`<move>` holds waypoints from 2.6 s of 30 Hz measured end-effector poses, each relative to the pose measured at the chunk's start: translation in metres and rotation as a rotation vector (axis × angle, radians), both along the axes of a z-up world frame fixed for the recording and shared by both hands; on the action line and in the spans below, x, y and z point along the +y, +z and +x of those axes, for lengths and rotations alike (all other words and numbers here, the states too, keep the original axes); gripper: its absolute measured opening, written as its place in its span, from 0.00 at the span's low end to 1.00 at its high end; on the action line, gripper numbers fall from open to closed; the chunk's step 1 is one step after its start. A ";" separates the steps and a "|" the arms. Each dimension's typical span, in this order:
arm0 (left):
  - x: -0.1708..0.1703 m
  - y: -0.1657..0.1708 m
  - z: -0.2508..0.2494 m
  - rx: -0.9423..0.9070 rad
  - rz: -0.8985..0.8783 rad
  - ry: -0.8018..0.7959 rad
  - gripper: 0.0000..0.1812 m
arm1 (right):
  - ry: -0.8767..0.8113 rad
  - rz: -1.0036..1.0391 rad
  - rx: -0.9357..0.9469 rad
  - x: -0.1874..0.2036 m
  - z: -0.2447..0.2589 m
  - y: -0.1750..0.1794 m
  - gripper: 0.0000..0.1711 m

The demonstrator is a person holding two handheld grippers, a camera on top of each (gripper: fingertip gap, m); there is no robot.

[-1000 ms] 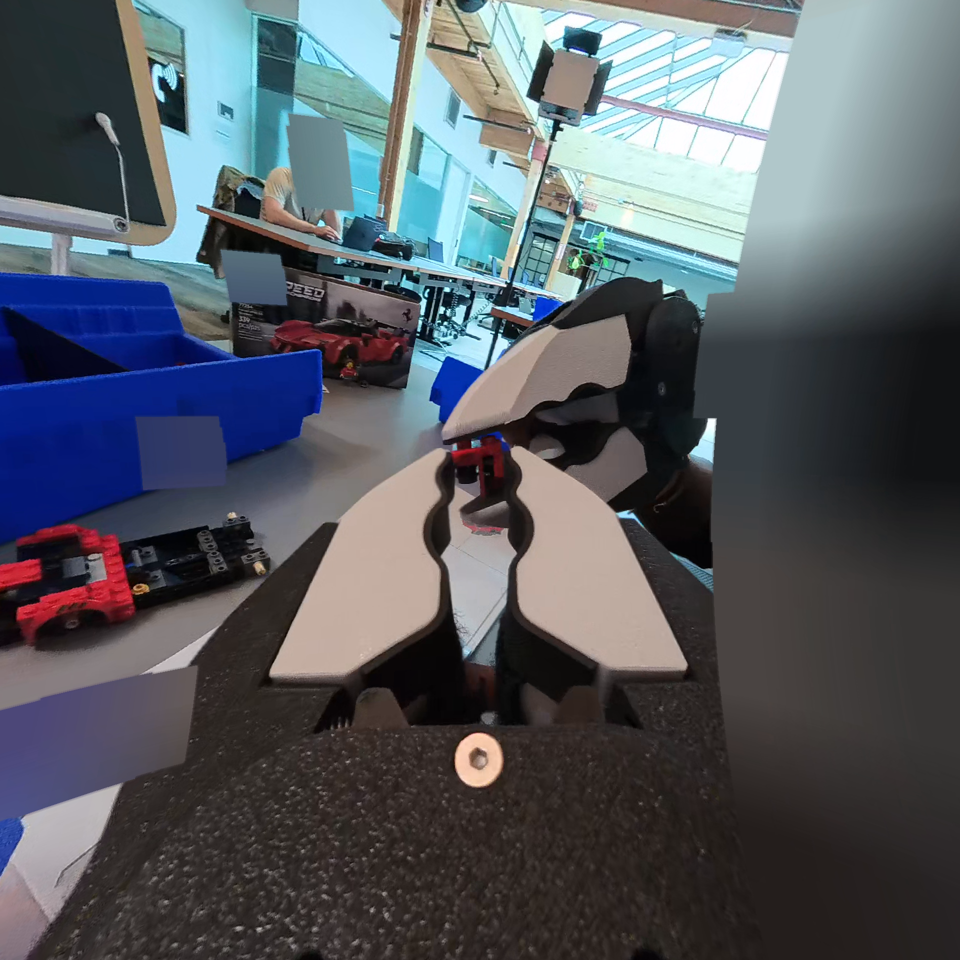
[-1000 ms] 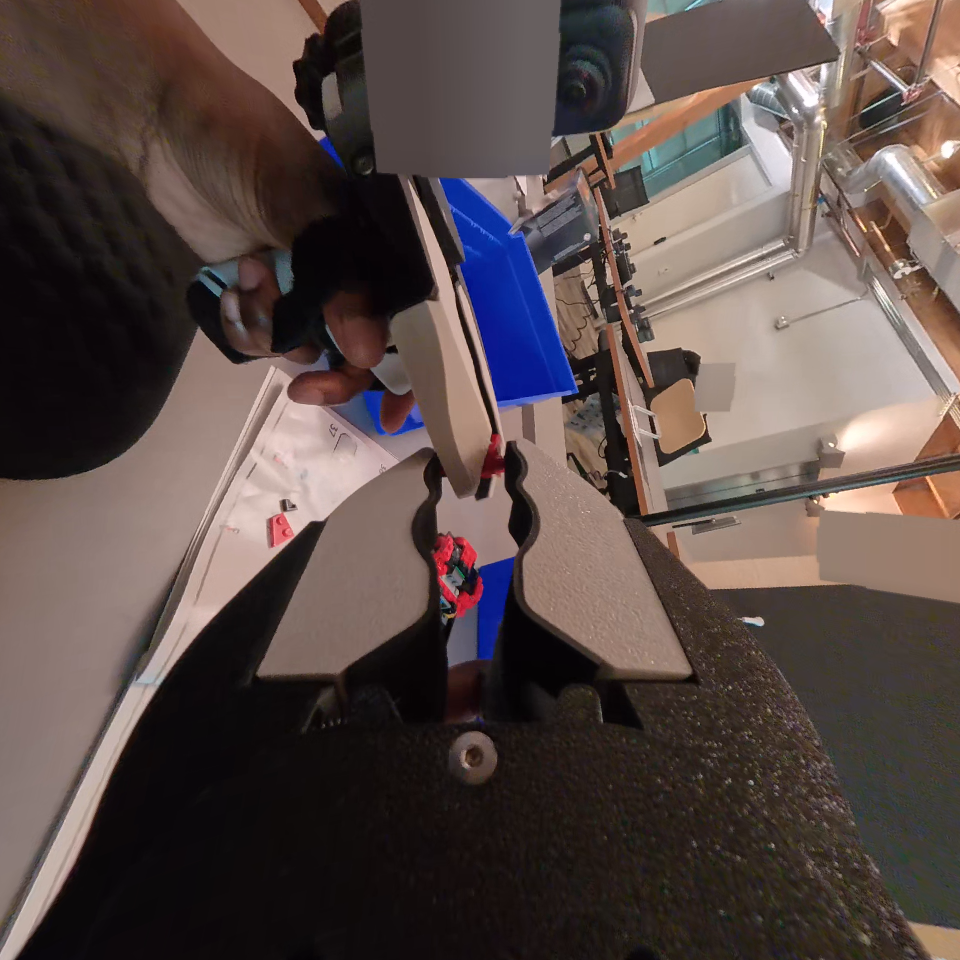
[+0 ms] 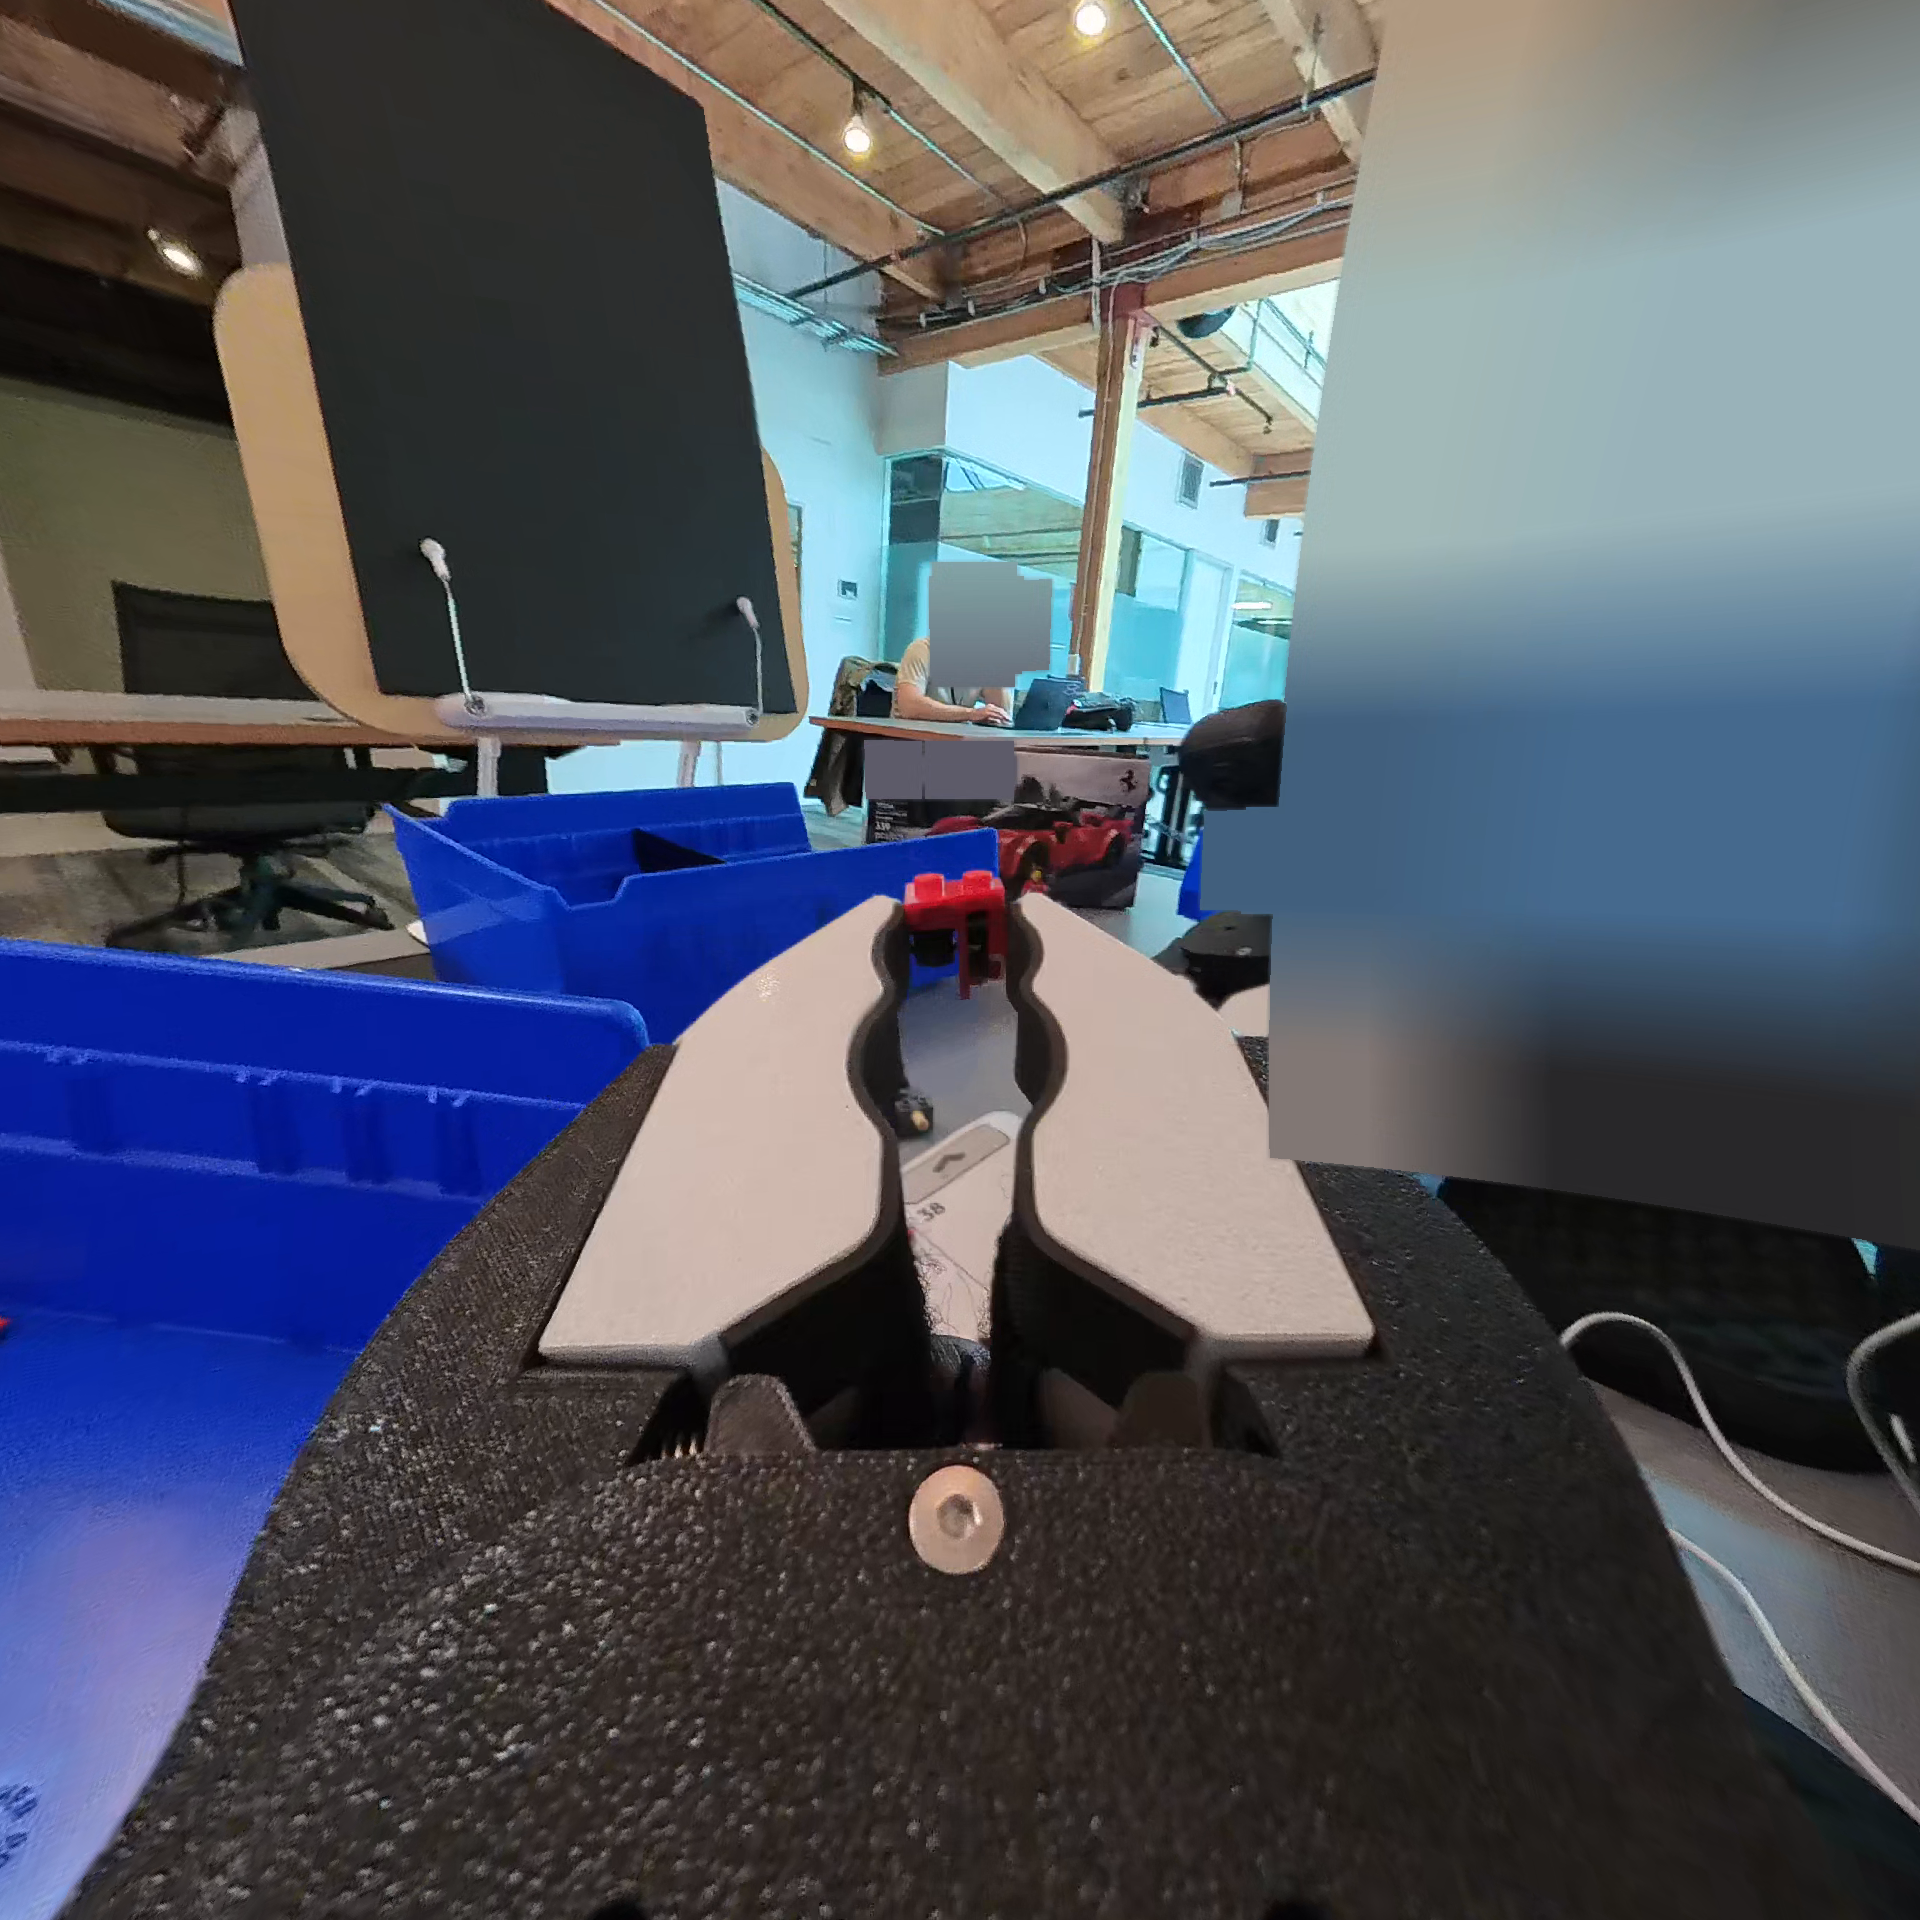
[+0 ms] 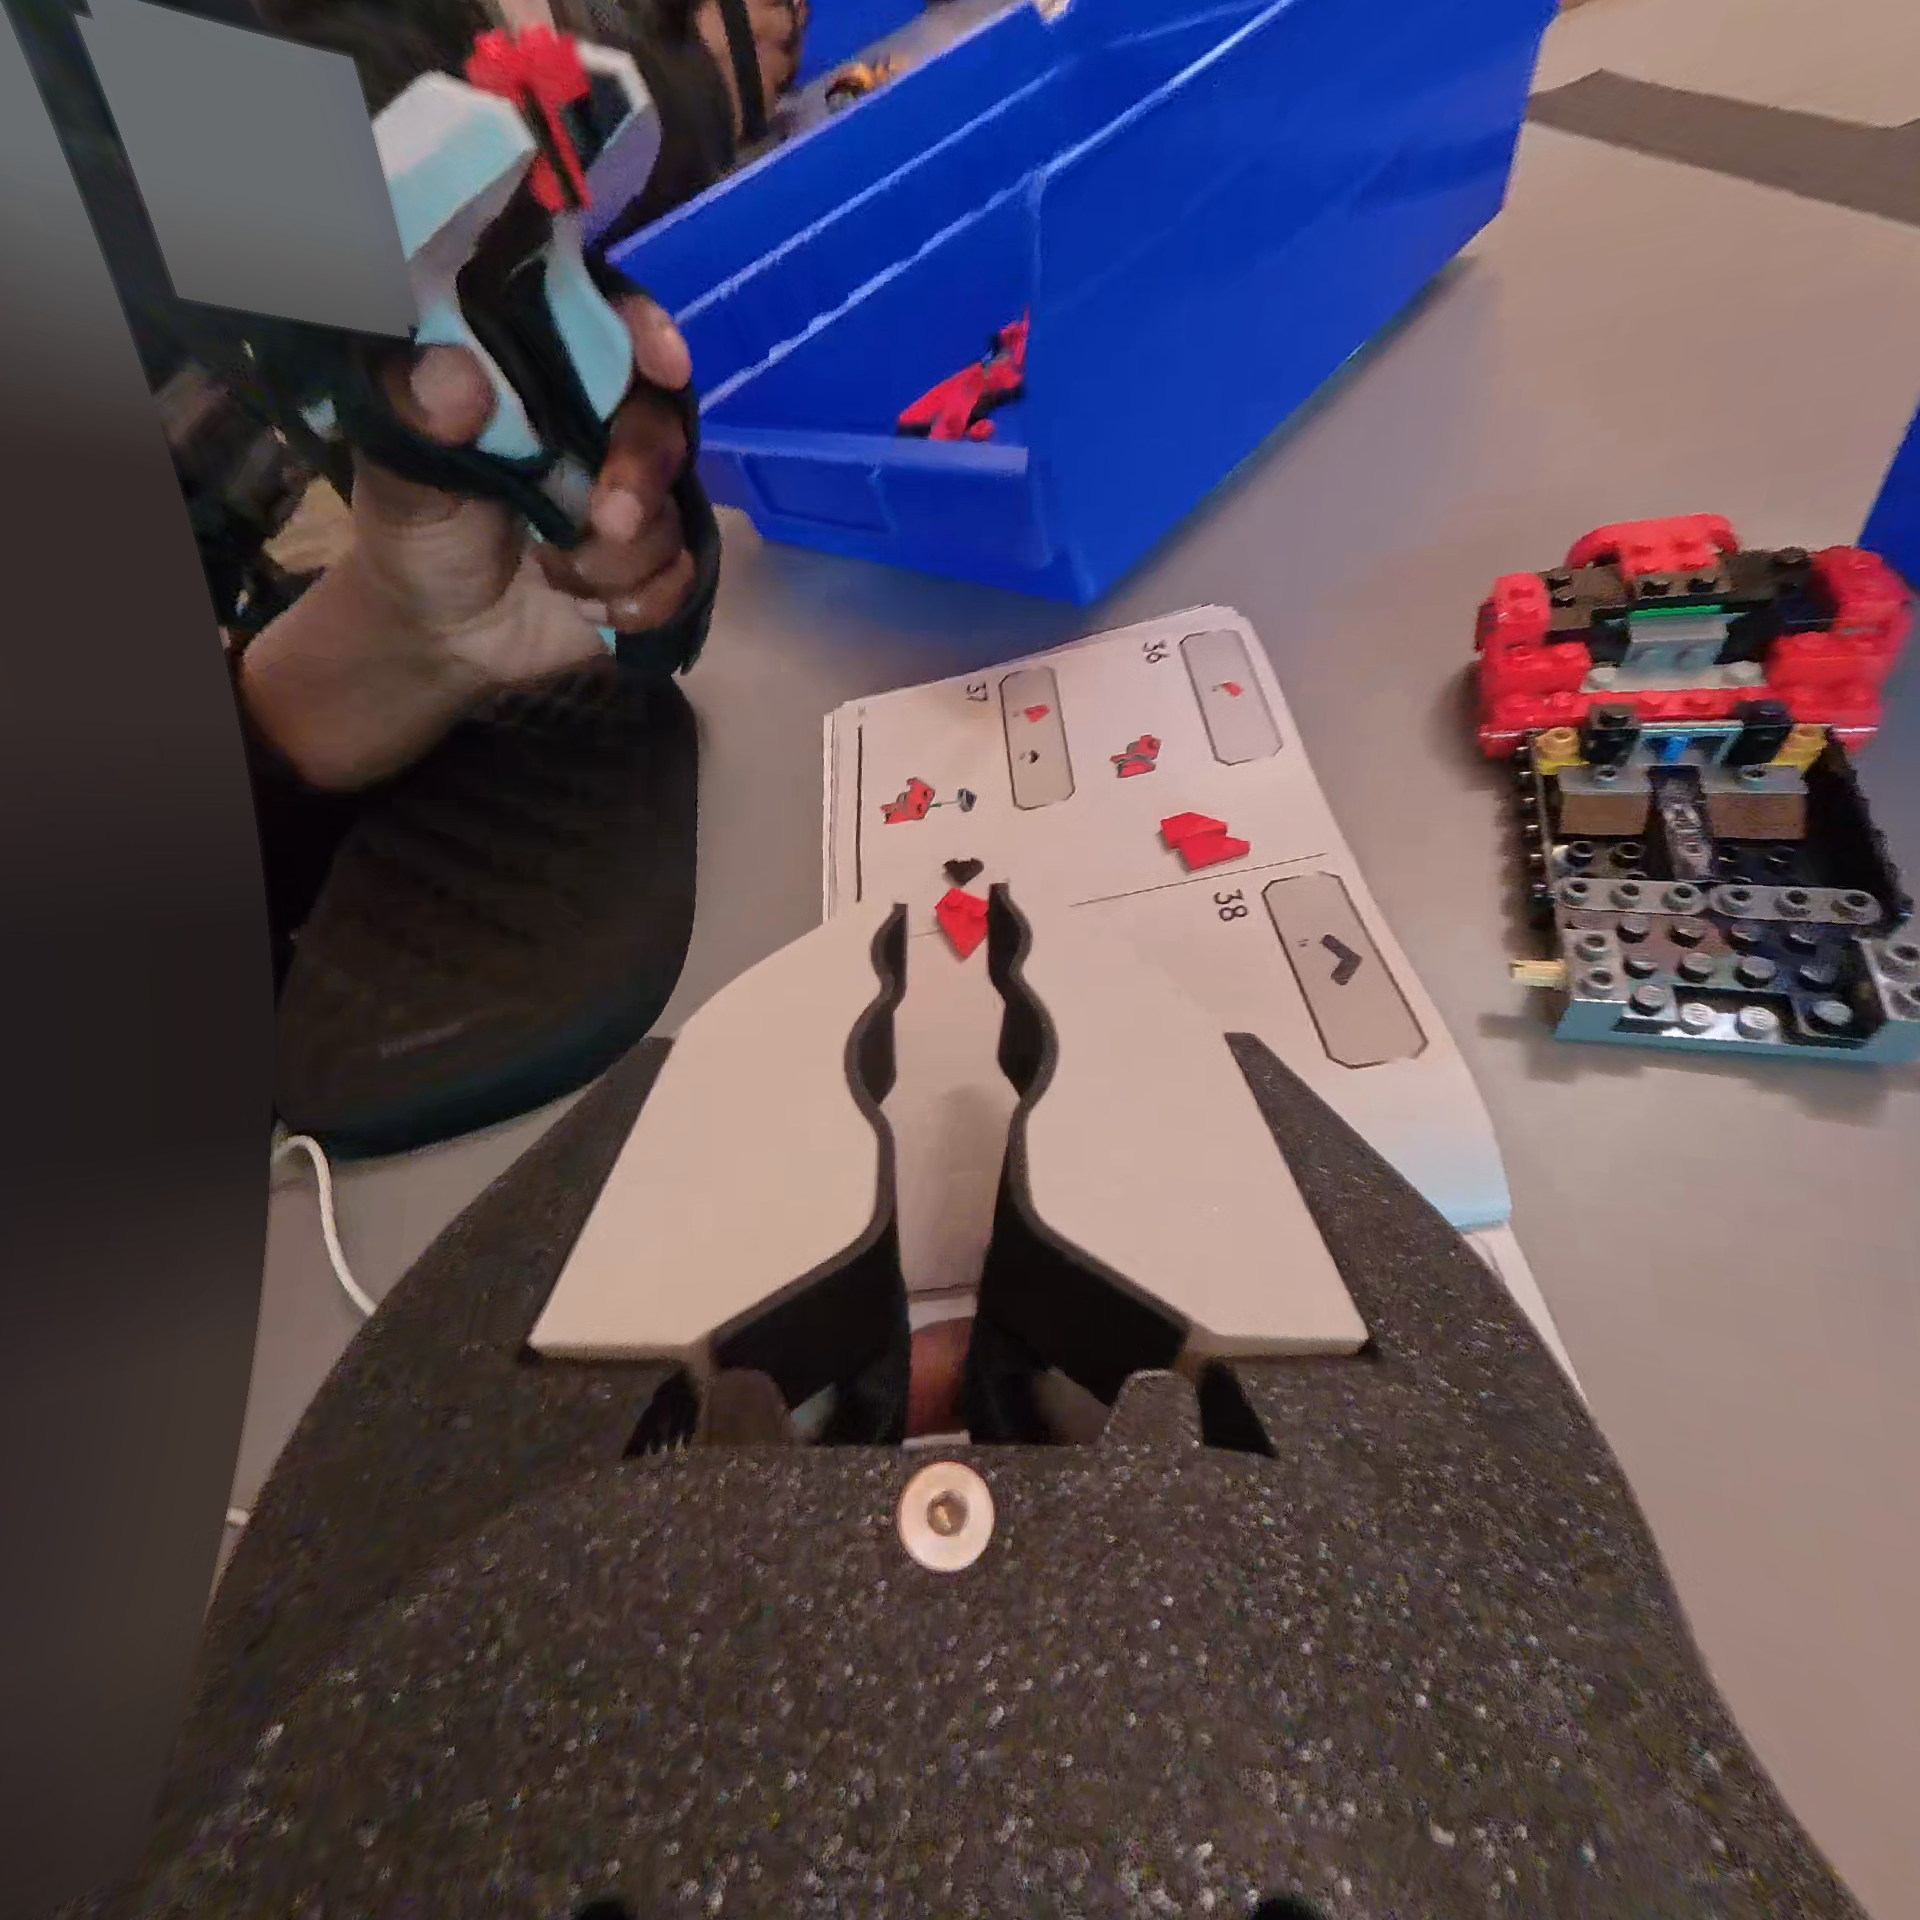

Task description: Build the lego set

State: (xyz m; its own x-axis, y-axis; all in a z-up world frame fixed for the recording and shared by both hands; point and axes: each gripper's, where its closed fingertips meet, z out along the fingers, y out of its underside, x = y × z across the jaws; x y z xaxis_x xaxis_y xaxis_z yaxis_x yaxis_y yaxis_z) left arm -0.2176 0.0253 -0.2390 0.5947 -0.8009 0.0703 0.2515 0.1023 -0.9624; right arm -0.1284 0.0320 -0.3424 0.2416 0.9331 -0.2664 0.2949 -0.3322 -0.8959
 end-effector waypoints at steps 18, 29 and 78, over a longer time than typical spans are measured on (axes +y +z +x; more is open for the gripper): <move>0.003 -0.005 -0.001 0.003 -0.005 -0.003 0.09 | 0.091 -0.011 -0.113 -0.012 -0.008 -0.016 0.12; 0.000 -0.007 0.005 0.044 0.020 -0.012 0.09 | 0.109 0.004 -0.146 -0.015 -0.009 -0.020 0.10; -0.002 -0.010 0.007 0.080 0.043 -0.012 0.09 | 0.106 0.101 -0.361 0.003 -0.038 -0.025 0.00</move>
State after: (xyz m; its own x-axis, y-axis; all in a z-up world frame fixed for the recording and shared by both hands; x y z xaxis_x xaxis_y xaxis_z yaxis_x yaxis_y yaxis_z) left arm -0.2102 0.0235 -0.2485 0.5872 -0.8094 -0.0117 0.1755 0.1414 -0.9743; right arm -0.1662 0.0347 -0.3672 0.2038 0.9751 -0.0878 0.6251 -0.1987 -0.7548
